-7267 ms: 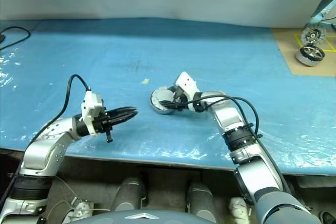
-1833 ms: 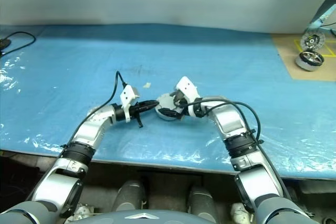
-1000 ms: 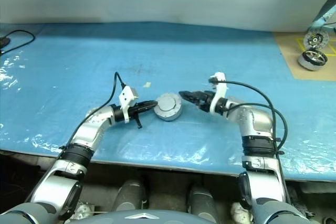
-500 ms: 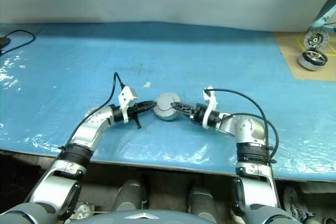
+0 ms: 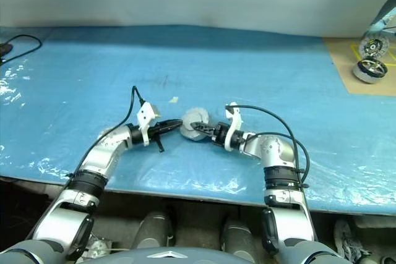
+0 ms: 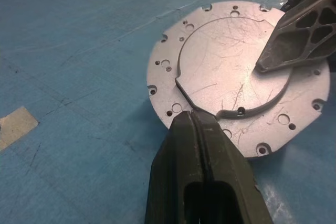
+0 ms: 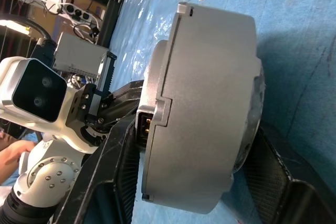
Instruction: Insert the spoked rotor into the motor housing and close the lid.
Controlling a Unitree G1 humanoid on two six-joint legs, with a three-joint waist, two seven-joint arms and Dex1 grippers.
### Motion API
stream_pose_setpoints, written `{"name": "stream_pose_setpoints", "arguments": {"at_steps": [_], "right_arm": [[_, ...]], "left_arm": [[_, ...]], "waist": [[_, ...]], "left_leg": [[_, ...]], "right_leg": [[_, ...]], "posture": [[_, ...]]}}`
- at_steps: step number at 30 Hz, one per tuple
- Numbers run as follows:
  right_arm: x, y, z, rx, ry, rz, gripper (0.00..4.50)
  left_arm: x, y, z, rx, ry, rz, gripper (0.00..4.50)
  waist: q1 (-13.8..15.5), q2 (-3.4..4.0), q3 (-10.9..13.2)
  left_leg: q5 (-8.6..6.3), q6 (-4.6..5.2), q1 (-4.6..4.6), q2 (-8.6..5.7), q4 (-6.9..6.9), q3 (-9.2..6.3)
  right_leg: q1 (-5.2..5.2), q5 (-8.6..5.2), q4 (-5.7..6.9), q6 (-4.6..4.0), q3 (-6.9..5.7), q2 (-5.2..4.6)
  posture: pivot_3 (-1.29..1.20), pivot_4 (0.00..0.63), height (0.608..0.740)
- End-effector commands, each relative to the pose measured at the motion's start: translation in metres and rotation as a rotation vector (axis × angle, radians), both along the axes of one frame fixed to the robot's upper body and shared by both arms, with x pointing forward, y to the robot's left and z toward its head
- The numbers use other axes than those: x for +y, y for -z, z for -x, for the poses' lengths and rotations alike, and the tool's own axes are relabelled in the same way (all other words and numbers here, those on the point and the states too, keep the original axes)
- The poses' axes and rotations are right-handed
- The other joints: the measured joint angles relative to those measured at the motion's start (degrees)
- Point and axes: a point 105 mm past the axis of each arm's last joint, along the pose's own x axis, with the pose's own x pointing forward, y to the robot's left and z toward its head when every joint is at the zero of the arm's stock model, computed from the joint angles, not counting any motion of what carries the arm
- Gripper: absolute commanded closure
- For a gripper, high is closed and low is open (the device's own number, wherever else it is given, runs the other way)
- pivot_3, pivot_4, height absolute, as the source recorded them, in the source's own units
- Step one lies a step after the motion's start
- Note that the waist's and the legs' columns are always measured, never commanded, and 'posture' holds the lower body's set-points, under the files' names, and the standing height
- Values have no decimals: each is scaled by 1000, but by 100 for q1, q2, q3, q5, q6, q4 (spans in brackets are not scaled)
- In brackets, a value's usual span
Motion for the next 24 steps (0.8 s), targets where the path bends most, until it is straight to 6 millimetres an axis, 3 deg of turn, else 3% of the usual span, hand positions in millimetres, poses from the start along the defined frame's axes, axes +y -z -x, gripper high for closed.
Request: {"name": "stream_pose_setpoints", "arguments": {"at_steps": [1, 8, 13, 21, 24], "right_arm": [[3, -10, -2, -42, -7, -22, 2085], [-2, -12, -4, -21, 20, -43, 2085], [-2, -23, -8, 3, 42, -146, 2085], [3, -76, -16, -68, 27, -350, 2085], [12, -89, -9, -79, -26, -385, 2085]], "left_arm": [[-1, 8, 7, 46, 5, -6, 4500], [2, -52, 32, 56, 59, 247, 4500], [20, -81, 35, 101, -11, 421, 4500], [61, -79, 15, 334, -250, 752, 4500], [66, -82, 13, 396, -258, 900, 3914]], "waist": [[-5, 0, 1], [-19, -3, 6], [-25, 1, 9], [-32, 14, 40], [-24, 13, 40]], "left_leg": [[0, 0, 0, 0, 0, 0], [2, -1, -73, 2, 7, 1], [2, -2, -80, 5, 8, 3], [2, -2, -100, 1, 19, 4], [2, -3, -117, -3, 31, 2]], "right_leg": [[0, 0, 0, 0, 0, 0], [-78, 6, 13, 1, 0, 8], [-79, 7, 15, 0, -10, 14], [-92, 8, 18, 1, -10, 19], [-95, 9, 19, 1, -20, 29]], "posture": [[0, 150, 740], [0, 150, 740], [0, 150, 740], [0, 150, 740], [0, 150, 740]]}}
